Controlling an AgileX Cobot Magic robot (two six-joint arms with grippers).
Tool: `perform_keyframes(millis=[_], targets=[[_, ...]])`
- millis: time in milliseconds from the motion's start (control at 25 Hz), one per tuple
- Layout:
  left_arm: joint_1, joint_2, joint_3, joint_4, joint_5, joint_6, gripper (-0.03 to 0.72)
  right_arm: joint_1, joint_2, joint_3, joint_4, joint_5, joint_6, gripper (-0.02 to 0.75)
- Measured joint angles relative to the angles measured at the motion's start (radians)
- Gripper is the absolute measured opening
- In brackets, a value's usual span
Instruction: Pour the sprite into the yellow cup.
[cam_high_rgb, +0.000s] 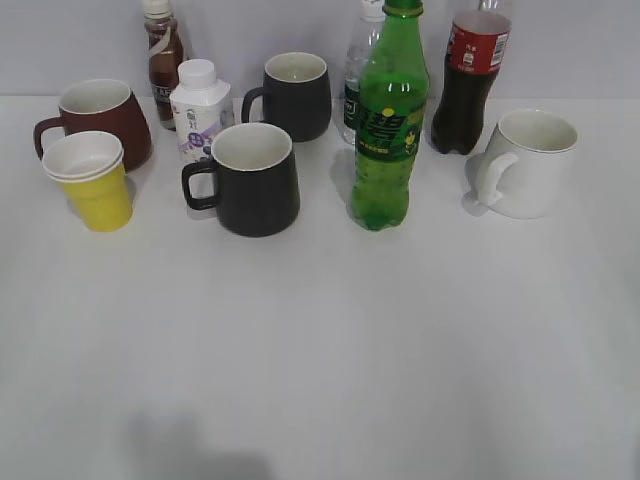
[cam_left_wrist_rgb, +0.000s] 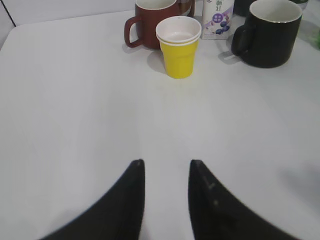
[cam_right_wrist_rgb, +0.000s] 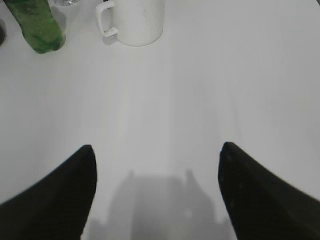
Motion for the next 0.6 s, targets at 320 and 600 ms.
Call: perform_keyframes(millis=[320,600], targets=[[0.000,0.000,0.000,0.000,0.000,0.000,0.239,0.000,0.000,0.000,0.000,0.000,0.000,0.566],[0.000,0.000,0.000,0.000,0.000,0.000,0.239,0.000,0.000,0.000,0.000,0.000,0.000,0.566]])
